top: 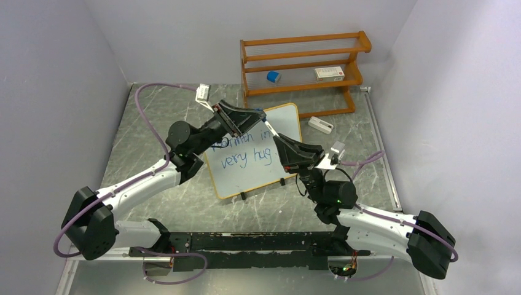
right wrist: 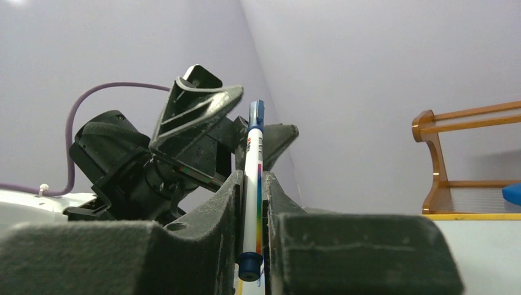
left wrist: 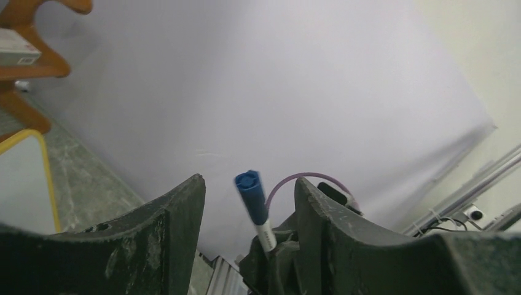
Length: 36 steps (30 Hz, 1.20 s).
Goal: Write a sentence on the whiteboard
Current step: Insert the whiteboard marker without the cap into the pen cap.
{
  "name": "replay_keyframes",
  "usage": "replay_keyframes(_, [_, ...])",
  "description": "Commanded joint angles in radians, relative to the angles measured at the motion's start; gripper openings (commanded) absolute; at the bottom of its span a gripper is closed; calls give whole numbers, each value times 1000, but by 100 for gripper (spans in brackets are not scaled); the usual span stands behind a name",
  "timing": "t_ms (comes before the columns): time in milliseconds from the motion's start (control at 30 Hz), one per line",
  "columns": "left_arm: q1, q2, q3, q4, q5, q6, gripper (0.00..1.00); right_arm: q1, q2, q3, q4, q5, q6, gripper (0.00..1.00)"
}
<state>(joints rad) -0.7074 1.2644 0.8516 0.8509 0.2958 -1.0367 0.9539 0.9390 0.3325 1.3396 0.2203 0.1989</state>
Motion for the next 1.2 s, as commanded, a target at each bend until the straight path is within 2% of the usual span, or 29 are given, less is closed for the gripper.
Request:
replay_keyframes(0, [9, -15, 10, 140, 43, -30, 59, -1, -11, -9, 25, 0, 19, 0])
replay_keyframes(200, [11, -22, 6, 134, 32, -33, 55, -1, -2, -8, 30, -8, 31, 0])
replay_keyframes(400, [12, 10, -5, 196, 50, -77, 35, -1, 7, 0, 30, -23, 46, 0])
replay_keyframes(533, [12, 23, -28, 248, 55, -107, 9, -1, 8, -3, 43, -19, 50, 0])
replay_keyframes(567, [11, 26, -32, 260, 57, -115, 5, -1, 10, -2, 48, -18, 51, 0])
replay_keyframes(767, [9, 36, -67, 331, 77, -175, 5, -1, 24, 22, 52, -40, 55, 0])
replay_keyframes(1167, [-86, -10, -91, 272, 51, -83, 5, -7, 56, 76, 38, -61, 53, 0])
